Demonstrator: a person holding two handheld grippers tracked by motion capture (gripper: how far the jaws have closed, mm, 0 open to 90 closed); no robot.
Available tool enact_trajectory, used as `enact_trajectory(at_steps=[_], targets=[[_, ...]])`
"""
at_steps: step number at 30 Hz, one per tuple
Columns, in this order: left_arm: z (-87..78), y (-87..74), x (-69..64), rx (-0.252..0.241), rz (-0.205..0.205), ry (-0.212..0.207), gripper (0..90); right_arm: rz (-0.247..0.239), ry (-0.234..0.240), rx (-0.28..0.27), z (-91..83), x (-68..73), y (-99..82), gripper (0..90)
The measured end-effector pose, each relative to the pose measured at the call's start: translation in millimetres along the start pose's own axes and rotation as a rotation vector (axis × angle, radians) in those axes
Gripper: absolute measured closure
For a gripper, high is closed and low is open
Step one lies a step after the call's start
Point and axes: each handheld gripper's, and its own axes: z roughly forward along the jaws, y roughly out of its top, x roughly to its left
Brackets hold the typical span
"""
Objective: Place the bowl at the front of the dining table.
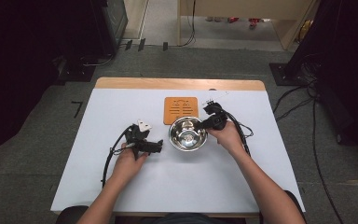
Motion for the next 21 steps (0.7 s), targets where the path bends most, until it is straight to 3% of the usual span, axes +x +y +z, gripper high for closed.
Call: enact_trajectory(at_steps=[21], targets=[[-0.2, 0.0, 0.2, 0.003, 0.003, 0.0, 0.0, 0.012, -0.006, 0.003, 2.8, -3.7, 13.5, 87.3]])
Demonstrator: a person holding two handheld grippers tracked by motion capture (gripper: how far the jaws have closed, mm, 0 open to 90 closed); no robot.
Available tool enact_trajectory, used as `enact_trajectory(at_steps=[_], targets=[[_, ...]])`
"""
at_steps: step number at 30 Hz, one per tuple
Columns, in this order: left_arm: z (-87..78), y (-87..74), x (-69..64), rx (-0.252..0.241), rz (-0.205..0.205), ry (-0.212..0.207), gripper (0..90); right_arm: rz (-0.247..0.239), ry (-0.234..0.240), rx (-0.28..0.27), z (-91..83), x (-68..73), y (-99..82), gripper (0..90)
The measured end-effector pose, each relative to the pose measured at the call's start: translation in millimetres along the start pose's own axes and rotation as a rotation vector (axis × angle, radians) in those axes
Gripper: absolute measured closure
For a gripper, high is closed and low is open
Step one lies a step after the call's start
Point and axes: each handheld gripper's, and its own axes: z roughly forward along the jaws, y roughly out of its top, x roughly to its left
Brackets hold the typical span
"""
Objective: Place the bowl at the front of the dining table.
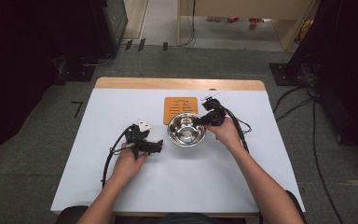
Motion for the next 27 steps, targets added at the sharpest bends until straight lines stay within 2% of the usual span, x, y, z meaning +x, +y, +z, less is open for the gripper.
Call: enact_trajectory(at_steps=[10, 27], targets=[[0.2, 0.0, -0.2, -0.002, -0.003, 0.0, 0.0, 0.017, -0.003, -0.009, 3.7, -3.3, 6.9, 87.4], [0.1, 0.0, -0.2, -0.002, -0.002, 0.0, 0.0, 0.013, -0.016, -0.006, 5.7, -3.9, 17.1, 87.3]])
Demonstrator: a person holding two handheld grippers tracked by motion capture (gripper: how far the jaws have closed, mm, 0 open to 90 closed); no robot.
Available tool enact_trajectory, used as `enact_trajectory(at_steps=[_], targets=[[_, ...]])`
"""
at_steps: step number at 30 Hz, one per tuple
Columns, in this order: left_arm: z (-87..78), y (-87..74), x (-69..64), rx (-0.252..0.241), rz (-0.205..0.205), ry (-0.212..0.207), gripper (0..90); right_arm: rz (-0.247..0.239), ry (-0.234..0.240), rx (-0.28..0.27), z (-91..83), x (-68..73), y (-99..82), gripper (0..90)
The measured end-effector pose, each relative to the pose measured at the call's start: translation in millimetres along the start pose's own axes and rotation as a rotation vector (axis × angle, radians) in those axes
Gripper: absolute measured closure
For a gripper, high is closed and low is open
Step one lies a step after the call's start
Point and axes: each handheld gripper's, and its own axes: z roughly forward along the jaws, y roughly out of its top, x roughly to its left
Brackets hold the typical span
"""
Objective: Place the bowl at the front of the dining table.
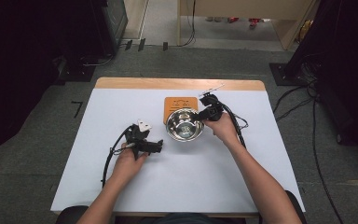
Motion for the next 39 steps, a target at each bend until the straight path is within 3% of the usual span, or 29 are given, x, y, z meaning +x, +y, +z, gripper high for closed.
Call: enact_trajectory(at_steps=[39], targets=[[0.1, 0.0, -0.2, -0.002, -0.003, 0.0, 0.0, 0.021, -0.033, -0.007, 2.5, -6.2, 28.6, 87.3]])
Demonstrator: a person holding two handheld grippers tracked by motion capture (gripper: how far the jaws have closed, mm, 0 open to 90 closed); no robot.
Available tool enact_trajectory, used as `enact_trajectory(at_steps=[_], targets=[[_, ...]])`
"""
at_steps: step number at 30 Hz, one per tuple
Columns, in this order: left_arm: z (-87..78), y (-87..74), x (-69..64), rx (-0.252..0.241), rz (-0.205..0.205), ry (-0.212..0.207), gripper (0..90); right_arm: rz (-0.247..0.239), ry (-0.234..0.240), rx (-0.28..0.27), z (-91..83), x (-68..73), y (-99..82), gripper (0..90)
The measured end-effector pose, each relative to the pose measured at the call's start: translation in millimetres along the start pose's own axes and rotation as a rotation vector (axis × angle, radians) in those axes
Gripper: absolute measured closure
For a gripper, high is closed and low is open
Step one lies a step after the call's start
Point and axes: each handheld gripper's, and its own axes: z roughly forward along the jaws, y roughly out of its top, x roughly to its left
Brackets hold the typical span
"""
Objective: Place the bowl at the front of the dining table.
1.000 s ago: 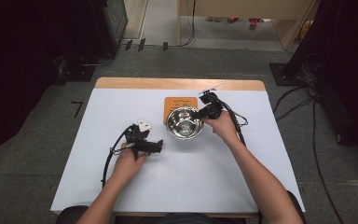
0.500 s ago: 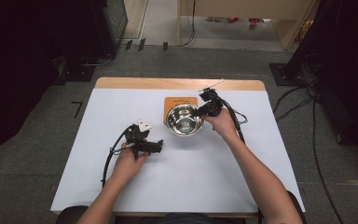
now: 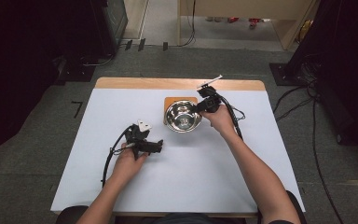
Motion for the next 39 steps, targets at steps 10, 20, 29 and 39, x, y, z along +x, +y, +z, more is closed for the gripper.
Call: enact_trajectory(at_steps=[10, 20, 29, 39], targets=[[0.0, 0.0, 0.0, 0.0, 0.0, 0.0, 0.0, 0.008, -0.01, 0.019, 6.9, -1.7, 11.0, 87.3], [0.0, 0.0, 0.0, 0.0, 0.0, 0.0, 0.0, 0.028, -0.016, 0.017, 15.3, -7.4, 17.2, 87.2], [0.0, 0.0, 0.0, 0.0, 0.0, 0.0, 0.0, 0.051, -0.028, 0.015, 22.5, -13.3, 26.8, 87.2], [0.0, 0.0, 0.1, 0.0, 0.001, 0.0, 0.0, 0.097, -0.024, -0.017, 28.9, -22.5, 28.4, 87.1]])
